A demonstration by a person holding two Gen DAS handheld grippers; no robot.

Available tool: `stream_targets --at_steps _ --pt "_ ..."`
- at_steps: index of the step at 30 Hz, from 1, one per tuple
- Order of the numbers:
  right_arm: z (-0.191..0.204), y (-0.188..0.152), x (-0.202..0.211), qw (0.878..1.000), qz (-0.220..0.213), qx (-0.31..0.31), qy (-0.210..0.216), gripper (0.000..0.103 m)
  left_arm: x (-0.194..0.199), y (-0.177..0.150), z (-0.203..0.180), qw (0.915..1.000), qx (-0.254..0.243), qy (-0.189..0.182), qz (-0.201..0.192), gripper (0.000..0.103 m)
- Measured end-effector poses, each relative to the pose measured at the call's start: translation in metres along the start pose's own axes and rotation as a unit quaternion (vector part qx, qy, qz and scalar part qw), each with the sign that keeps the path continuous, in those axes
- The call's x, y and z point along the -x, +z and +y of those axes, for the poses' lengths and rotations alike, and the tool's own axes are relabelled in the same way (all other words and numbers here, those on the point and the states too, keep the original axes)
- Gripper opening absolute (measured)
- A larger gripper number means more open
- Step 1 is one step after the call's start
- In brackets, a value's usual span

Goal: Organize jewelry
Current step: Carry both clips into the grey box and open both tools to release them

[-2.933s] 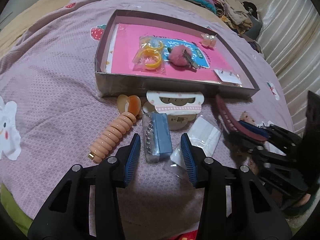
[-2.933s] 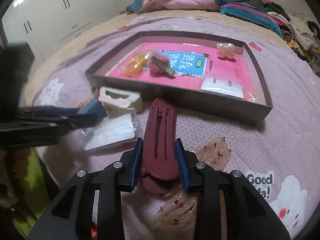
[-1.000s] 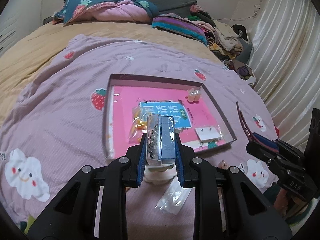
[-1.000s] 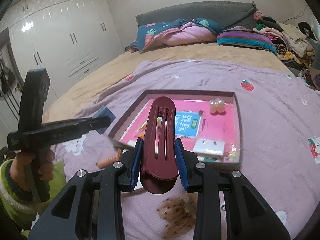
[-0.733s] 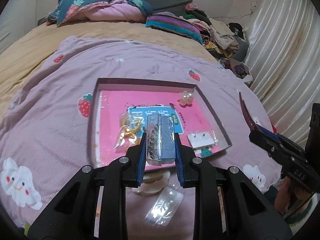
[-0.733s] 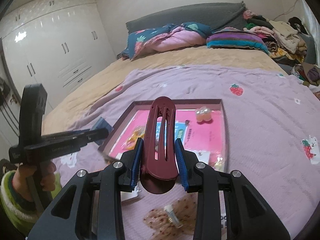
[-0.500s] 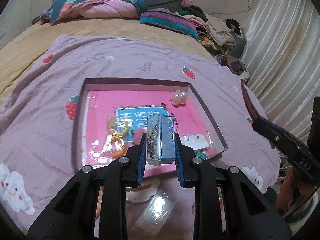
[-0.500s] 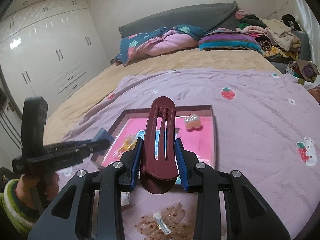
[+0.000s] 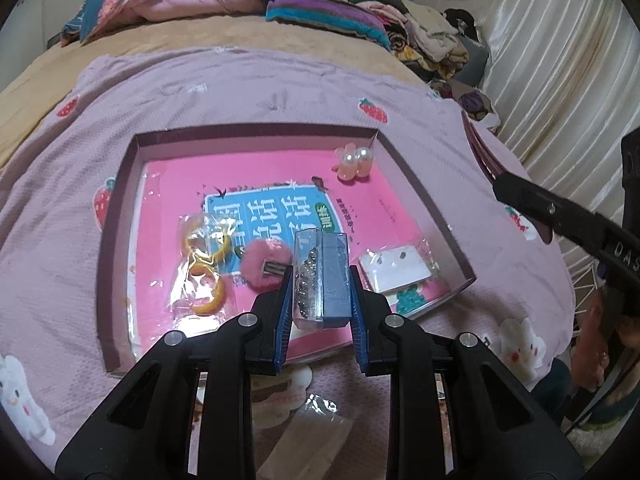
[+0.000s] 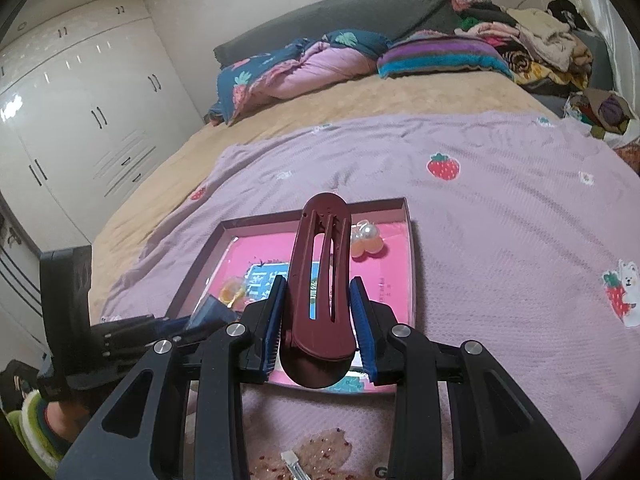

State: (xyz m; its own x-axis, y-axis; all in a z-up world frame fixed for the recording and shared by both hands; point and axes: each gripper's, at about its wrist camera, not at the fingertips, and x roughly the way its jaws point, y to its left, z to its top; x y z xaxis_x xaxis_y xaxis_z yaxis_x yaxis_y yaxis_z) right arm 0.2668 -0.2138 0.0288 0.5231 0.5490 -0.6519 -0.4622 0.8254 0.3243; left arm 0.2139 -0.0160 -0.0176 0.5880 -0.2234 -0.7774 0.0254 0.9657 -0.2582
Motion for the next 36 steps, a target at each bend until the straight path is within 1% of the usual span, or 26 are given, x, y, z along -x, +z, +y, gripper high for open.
stream_targets --at_steps 5,12,20,22,25,29,36 --pt "-0.002 0.003 -0.017 1.0 0.015 -0.002 -0.004 0.031 -0.013 -0.004 0.006 0.9999 0.001 0.001 0.014 0.017" --pt "-0.005 0.003 -0.047 0.998 0.044 0.012 -0.038 0.031 -0.026 -0.007 0.014 0.9996 0.004 0.008 0.027 0.017" --pt "-0.009 -0.003 -0.076 0.995 0.074 0.021 -0.06 0.031 -0.033 -0.009 0.021 0.9993 0.002 0.021 0.032 0.017" --pt "-0.009 -0.004 -0.083 0.994 0.079 0.026 -0.064 0.031 -0.035 -0.009 0.023 0.9992 0.002 0.023 0.031 0.019" --pt "-0.009 -0.006 -0.089 0.994 0.085 0.028 -0.069 0.031 -0.034 -0.008 0.025 0.9993 0.004 0.023 0.031 0.02" --pt "-0.008 -0.007 -0.092 0.993 0.088 0.03 -0.068 0.031 -0.033 -0.007 0.028 0.9992 0.004 0.028 0.028 0.025" --pt "-0.008 -0.008 -0.086 0.994 0.085 0.02 -0.061 0.032 -0.027 -0.008 0.032 0.9991 0.006 0.035 0.023 0.026"
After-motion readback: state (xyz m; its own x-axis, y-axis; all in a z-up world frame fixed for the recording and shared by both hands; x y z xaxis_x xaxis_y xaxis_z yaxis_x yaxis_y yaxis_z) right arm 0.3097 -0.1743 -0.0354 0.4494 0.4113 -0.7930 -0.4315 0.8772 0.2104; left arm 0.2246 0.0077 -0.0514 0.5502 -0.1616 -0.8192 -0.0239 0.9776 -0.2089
